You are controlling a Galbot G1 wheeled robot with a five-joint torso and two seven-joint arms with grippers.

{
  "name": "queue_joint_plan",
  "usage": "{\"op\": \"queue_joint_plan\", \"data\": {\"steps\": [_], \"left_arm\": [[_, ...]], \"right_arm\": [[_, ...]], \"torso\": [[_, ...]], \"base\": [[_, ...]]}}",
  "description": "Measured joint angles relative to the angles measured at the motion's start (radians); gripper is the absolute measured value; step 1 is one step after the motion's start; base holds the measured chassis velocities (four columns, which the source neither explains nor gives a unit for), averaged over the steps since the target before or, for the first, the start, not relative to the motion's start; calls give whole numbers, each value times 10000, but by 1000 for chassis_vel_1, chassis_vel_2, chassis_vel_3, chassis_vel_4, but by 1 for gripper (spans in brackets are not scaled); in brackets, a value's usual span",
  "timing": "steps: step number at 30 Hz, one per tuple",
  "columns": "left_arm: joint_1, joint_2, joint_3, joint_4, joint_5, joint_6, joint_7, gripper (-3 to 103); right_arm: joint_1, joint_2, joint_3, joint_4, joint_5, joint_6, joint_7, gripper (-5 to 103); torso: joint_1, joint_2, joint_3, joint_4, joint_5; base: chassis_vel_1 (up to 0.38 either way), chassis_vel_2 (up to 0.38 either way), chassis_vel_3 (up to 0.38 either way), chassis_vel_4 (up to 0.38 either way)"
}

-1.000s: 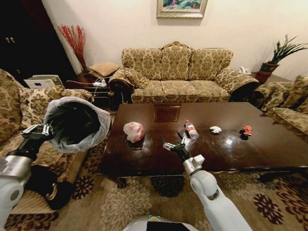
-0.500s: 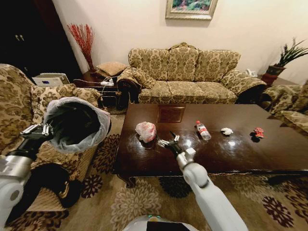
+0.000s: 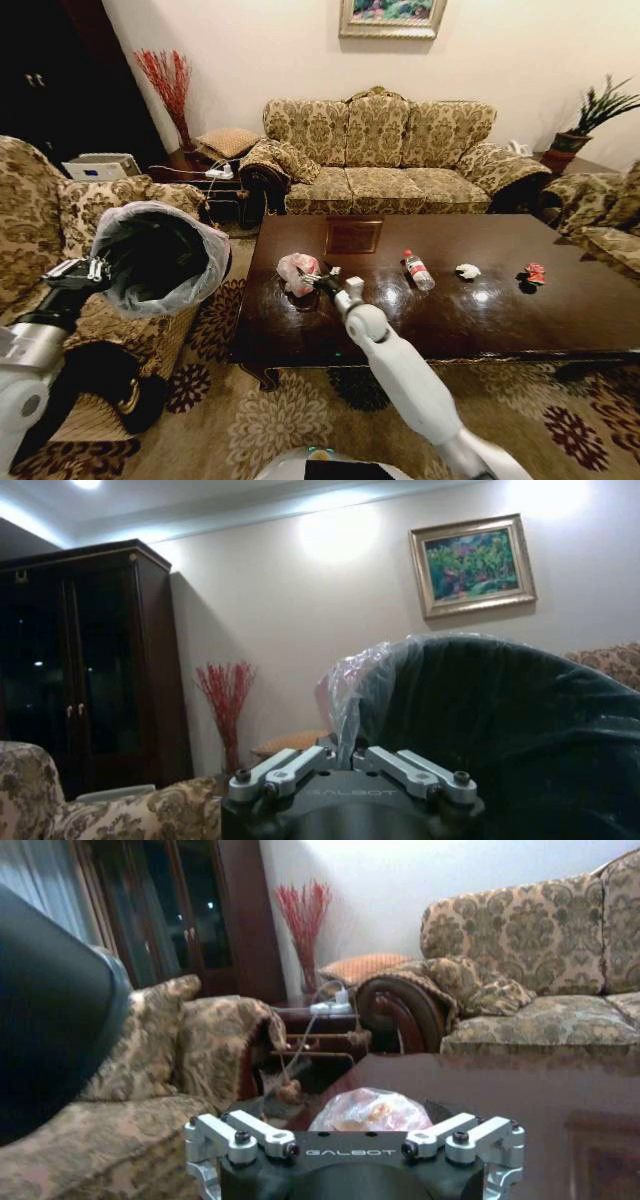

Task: Move to the front of the table and place the trash on the table into the trash bin.

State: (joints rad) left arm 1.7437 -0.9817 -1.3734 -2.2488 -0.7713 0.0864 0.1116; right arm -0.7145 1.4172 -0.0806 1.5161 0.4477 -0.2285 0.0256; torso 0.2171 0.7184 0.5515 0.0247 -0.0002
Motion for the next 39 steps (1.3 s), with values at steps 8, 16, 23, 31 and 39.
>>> {"op": "queue_joint_plan", "data": {"steps": [8, 16, 23, 31, 39], "left_arm": [[0, 0, -1, -1, 0, 0, 0, 3], [0, 0, -2, -1, 0, 0, 1, 3], [0, 0, -2, -1, 0, 0, 1, 3], [0, 0, -2, -1, 0, 0, 1, 3], [0, 0, -2, -1, 0, 0, 1, 3]], "right_arm": [[676, 1001, -28, -1700, -737, 24, 327, 100], [512, 977, 65, -1686, -1276, -193, 659, 100], [292, 899, 122, -1646, -1129, -818, 1014, 99], [317, 851, 146, -1803, -870, -827, 950, 69], [164, 675, 186, -1516, -708, -768, 943, 41]], "torso": [[0, 0, 0, 1, 0], [-1, 0, 0, 0, 2], [-2, 1, -1, 0, 4], [-1, 1, -1, -1, 3], [-1, 1, -1, 0, 3]], "base": [[0, 0, 0, 0], [0, 0, 0, 0], [0, 0, 0, 0], [0, 0, 0, 0], [0, 0, 0, 0]]}}
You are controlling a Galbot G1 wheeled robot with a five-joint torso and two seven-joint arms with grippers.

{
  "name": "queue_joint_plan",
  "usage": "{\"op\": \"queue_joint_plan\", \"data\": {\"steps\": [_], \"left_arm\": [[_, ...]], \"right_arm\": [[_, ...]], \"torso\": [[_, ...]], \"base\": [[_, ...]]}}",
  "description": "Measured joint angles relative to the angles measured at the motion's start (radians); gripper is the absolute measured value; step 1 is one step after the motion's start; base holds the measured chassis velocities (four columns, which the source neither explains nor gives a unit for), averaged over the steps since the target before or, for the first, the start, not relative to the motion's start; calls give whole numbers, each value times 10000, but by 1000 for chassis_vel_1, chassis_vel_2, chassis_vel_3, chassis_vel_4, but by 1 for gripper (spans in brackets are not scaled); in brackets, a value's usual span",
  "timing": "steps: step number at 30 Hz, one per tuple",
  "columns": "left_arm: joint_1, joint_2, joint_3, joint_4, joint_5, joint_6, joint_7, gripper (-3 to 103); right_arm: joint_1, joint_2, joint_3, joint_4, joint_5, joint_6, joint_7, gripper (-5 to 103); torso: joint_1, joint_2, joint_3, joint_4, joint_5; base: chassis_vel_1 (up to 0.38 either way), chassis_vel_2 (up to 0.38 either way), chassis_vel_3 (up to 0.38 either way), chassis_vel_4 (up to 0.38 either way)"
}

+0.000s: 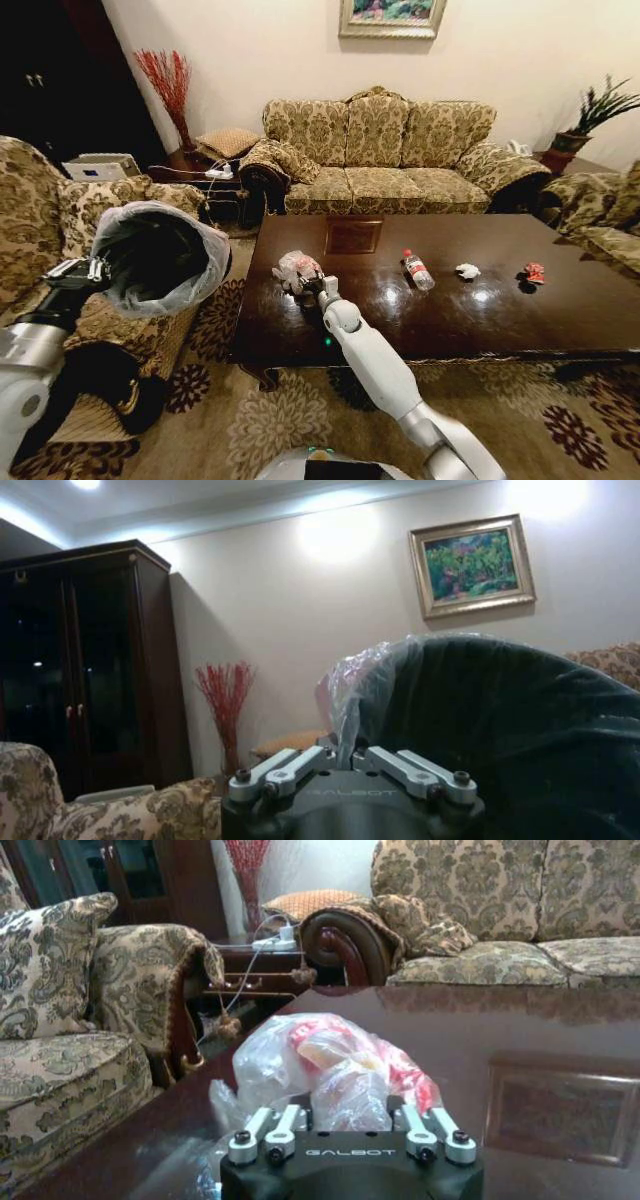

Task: Move to the front of the table and place the trash on the table into the trash bin.

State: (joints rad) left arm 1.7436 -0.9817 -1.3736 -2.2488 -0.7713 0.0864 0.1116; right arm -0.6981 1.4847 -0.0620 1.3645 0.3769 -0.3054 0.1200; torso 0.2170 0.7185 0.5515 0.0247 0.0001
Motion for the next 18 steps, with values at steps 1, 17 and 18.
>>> {"op": "queue_joint_plan", "data": {"steps": [1, 17, 18], "left_arm": [[0, 0, 0, 0, 0, 0, 0, 3], [0, 0, 0, 0, 0, 0, 0, 3], [0, 0, 0, 0, 0, 0, 0, 3]], "right_arm": [[0, 0, 0, 0, 0, 0, 0, 41], [-355, -639, 235, 593, 619, 763, -365, 0], [-355, -639, 235, 593, 619, 763, -365, 0]], "torso": [[0, 0, 0, 0, 0], [2, 0, 1, 0, 0], [2, 0, 1, 0, 0]], "base": [[0, 0, 0, 0], [0, 0, 0, 0], [0, 0, 0, 0]]}}
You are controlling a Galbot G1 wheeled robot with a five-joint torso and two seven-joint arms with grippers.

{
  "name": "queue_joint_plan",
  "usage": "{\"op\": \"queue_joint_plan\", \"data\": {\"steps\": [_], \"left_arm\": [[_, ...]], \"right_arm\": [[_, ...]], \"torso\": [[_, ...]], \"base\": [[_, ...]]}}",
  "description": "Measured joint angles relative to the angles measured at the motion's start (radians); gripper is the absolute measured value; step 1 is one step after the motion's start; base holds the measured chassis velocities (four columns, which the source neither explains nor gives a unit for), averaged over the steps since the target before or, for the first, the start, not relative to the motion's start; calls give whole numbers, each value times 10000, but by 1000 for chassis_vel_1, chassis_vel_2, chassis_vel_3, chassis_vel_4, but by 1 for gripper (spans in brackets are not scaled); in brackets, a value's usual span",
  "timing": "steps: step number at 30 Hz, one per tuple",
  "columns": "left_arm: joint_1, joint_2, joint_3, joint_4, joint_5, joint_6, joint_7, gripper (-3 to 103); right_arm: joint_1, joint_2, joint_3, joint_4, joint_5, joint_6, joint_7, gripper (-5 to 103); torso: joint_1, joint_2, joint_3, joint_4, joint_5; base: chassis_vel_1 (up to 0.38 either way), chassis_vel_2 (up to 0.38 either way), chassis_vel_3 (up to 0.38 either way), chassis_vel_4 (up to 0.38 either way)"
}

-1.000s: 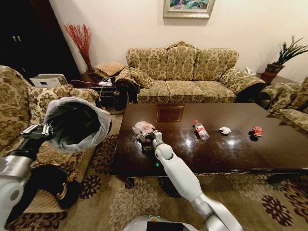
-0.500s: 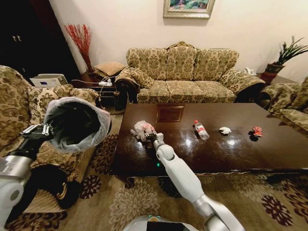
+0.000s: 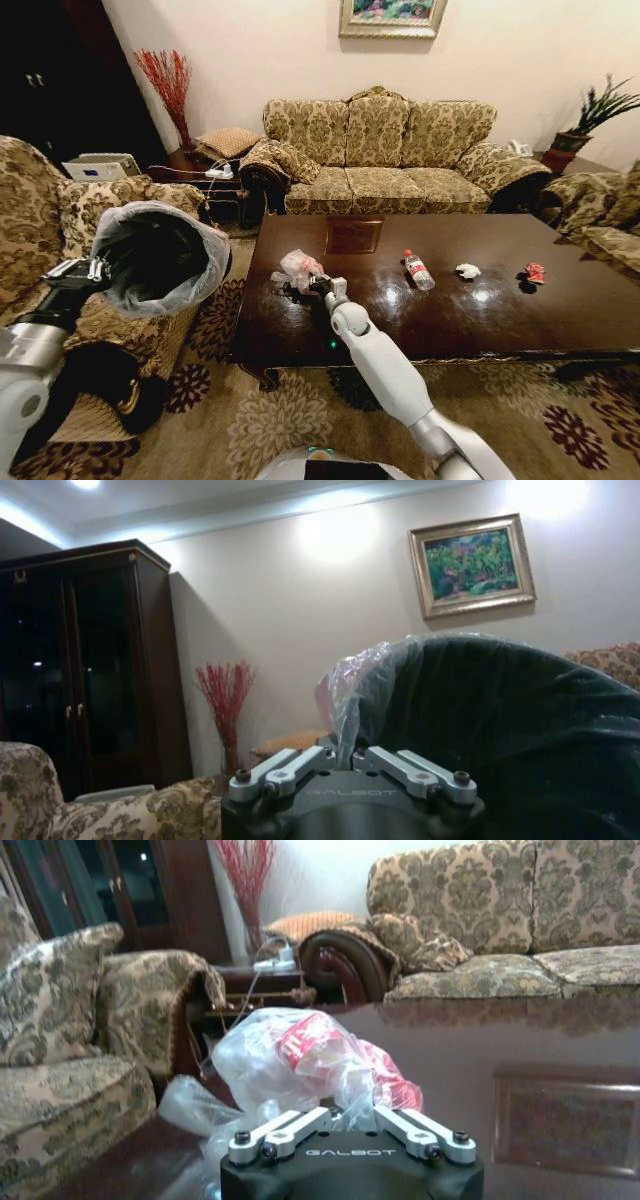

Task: Move to the front of the table and place the trash on the table into the trash bin.

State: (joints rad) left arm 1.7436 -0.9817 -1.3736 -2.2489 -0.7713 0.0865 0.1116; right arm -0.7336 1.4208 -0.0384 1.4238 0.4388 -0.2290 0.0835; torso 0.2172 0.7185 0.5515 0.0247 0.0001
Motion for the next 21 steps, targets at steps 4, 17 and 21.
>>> {"op": "queue_joint_plan", "data": {"steps": [4, 17, 21], "left_arm": [[0, 0, 0, 0, 0, 0, 0, 3], [0, 0, 0, 0, 0, 0, 0, 3], [0, 0, 0, 0, 0, 0, 0, 3]], "right_arm": [[-166, -233, 122, 416, 279, 392, -110, 0], [-1090, -1742, 1294, 4274, 1465, 2442, -1449, 0], [-1104, -2329, 1455, 5818, 2597, 2490, -1896, 0]], "torso": [[0, 0, 0, 0, 0], [0, 0, 0, -1, -1], [-2, 0, -1, 0, -2]], "base": [[0, 0, 0, 0], [0, 0, 0, 0], [0, 0, 0, 0]]}}
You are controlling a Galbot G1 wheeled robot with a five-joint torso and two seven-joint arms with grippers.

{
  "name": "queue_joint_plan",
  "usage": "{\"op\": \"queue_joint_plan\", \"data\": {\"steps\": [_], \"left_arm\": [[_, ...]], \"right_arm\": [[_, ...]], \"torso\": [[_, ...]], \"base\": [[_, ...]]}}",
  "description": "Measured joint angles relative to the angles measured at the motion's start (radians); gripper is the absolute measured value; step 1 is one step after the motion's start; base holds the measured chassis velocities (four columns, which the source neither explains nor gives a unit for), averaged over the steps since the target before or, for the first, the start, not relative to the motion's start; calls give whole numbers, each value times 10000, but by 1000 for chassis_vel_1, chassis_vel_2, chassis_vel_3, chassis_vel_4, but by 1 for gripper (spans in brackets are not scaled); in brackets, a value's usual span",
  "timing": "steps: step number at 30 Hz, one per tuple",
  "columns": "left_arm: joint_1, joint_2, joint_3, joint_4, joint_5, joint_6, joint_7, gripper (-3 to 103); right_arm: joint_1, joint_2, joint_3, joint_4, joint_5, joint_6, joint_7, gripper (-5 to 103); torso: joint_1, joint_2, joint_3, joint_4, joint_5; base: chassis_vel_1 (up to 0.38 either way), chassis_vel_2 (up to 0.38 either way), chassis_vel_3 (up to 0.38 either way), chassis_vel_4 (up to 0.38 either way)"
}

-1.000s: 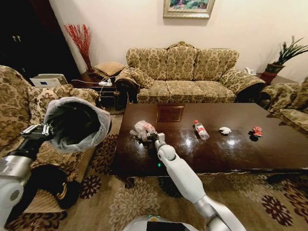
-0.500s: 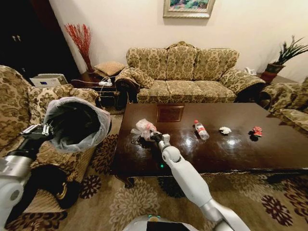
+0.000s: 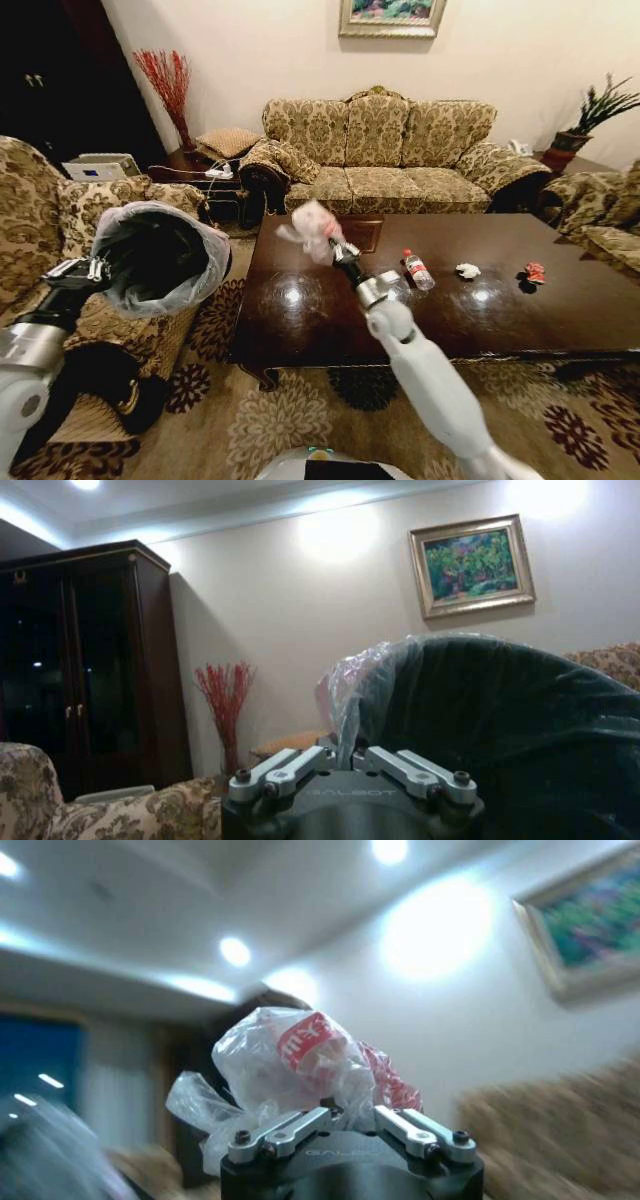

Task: Move to the front of the table and place the trash on the table into the trash bin.

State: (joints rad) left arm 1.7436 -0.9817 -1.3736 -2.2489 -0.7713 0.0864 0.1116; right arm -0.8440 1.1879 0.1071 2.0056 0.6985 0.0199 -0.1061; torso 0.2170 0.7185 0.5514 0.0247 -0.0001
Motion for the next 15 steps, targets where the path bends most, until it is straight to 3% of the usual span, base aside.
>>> {"op": "queue_joint_plan", "data": {"steps": [2, 5, 15], "left_arm": [[0, 0, 0, 0, 0, 0, -1, 3], [0, 0, 0, -1, 0, 0, 0, 3], [0, 0, 0, -1, 0, 0, 0, 3]], "right_arm": [[75, -572, 51, 1051, 779, -75, -477, 0], [109, -896, 61, 1463, 972, -156, -614, 0], [42, -1069, 185, 1350, 865, -154, -646, 0]], "torso": [[0, 1, 0, 0, 0], [0, 1, 0, 0, 1], [0, 1, 0, 1, 3]], "base": [[0, 0, 0, 0], [0, 0, 0, 0], [0, 0, 0, 0]]}}
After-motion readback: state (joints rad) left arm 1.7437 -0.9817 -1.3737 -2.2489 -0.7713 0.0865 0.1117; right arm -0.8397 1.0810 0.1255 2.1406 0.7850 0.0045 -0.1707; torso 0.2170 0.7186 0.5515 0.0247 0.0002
